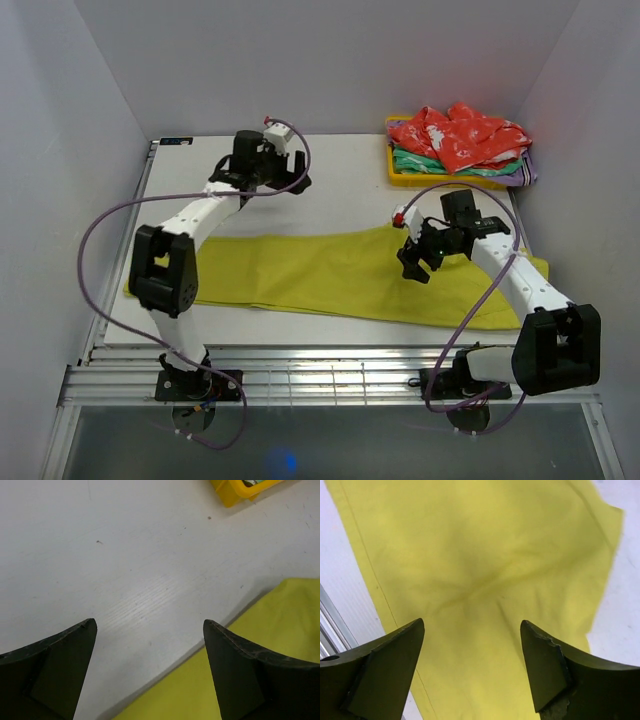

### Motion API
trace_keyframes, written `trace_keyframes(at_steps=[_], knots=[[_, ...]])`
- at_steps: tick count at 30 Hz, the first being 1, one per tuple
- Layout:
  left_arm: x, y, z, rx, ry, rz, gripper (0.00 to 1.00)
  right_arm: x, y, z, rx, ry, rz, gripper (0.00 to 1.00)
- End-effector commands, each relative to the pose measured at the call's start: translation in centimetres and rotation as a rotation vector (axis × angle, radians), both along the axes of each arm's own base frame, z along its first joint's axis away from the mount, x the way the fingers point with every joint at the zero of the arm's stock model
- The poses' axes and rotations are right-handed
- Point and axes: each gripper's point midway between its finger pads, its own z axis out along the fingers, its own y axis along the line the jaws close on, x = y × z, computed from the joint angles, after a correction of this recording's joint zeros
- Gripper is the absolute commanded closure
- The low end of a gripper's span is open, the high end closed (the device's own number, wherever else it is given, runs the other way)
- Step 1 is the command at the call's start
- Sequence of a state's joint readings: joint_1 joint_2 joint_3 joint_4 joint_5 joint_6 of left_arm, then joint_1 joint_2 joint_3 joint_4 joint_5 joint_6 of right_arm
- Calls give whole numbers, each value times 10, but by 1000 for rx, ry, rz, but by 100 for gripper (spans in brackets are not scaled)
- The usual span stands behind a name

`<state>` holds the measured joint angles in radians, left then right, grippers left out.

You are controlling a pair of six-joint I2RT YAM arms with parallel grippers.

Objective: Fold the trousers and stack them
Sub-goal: Fold the trousers

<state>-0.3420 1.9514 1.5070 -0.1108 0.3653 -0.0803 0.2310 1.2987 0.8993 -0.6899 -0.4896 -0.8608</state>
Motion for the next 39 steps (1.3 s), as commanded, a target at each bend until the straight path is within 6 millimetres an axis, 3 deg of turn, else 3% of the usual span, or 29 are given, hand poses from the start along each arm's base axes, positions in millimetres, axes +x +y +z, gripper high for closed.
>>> trace_keyframes(at_steps=[1,3,4,5,8,9,10,13,18,22,25,27,29,36,39], knots=[[-52,44,47,151,-72,18,2,3,-19,21,19,85,-214,16],[-78,69,31,162,18,16,2,9,-31,23,18,125,-270,16],[-93,71,40,135,23,-26,2,9,-45,20,17,164,-331,15],[-106,78,33,156,64,-42,2,8,-52,18,13,195,-362,15],[-131,100,8,206,150,-28,2,12,-83,6,21,294,-473,16],[-144,113,-14,224,225,-9,2,11,-89,-3,18,332,-497,16],[-150,120,-24,232,260,-2,2,11,-98,-9,16,353,-527,16],[-161,156,-55,241,346,120,3,2,-117,-41,-42,452,-555,18],[-175,222,-96,226,497,301,7,-4,-149,-74,-108,521,-618,18],[-193,269,-135,297,615,390,6,0,-165,-87,-134,529,-650,17],[-196,307,-149,307,666,460,5,1,-164,-89,-122,542,-651,17],[-193,330,-145,305,661,494,6,6,-162,-85,-106,532,-652,17],[-189,340,-138,302,647,500,6,9,-160,-80,-97,521,-651,18],[-174,360,-59,343,451,498,2,28,-164,-32,-84,390,-642,16],[-179,383,-48,360,446,550,2,31,-167,-17,-92,357,-639,15]])
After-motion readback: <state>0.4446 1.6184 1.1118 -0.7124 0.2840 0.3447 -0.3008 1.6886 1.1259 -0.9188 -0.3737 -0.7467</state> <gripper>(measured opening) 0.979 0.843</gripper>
